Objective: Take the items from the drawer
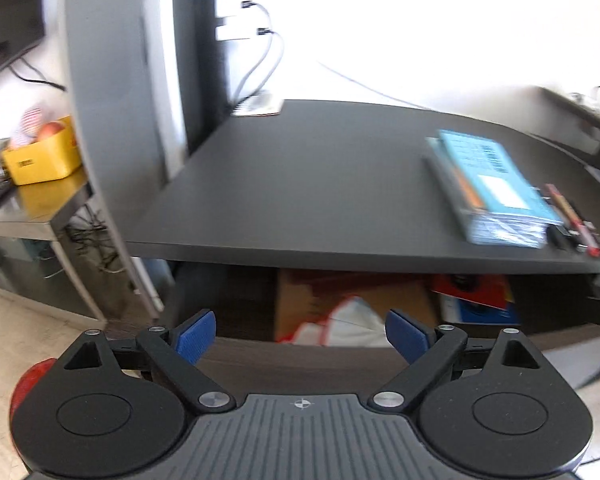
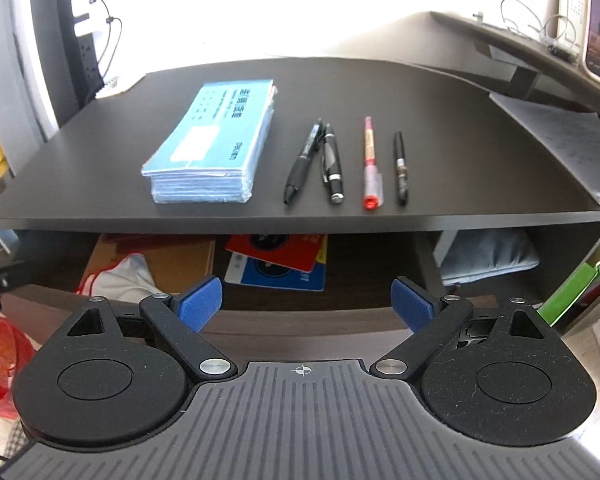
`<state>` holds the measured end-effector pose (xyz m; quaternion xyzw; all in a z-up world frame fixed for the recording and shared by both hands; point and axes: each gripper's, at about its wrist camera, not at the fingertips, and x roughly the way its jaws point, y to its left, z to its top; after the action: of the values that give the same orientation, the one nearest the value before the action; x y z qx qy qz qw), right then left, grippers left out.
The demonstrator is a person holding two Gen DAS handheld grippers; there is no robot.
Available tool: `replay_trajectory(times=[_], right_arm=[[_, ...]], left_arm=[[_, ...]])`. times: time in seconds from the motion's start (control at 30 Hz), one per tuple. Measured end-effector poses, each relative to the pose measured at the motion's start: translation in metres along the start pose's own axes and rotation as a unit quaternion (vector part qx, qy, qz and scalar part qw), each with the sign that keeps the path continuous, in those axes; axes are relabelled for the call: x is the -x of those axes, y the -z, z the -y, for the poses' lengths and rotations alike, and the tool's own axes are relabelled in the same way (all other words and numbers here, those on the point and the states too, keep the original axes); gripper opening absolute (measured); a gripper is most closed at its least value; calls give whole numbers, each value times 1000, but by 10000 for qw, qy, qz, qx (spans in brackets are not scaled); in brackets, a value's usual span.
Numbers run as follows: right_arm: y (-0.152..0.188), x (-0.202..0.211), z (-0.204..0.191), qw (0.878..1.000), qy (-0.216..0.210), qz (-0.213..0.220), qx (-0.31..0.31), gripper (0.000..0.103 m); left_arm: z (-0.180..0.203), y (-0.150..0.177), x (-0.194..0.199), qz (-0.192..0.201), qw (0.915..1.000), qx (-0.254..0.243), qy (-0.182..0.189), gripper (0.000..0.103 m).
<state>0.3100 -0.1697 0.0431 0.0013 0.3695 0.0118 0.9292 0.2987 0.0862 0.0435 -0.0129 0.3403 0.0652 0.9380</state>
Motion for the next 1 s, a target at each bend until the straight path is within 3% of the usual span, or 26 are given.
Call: replay_trajectory(times=[0.27, 1.0], right_arm=[[-2, -26, -2, 9993, 148, -302, -157, 95], [11, -48, -17, 9974, 476, -516, 169, 97]], left_arm=[[6, 1, -31, -281, 9991, -277, -131, 92], [7, 22, -30, -488, 9980, -403, -55, 94]])
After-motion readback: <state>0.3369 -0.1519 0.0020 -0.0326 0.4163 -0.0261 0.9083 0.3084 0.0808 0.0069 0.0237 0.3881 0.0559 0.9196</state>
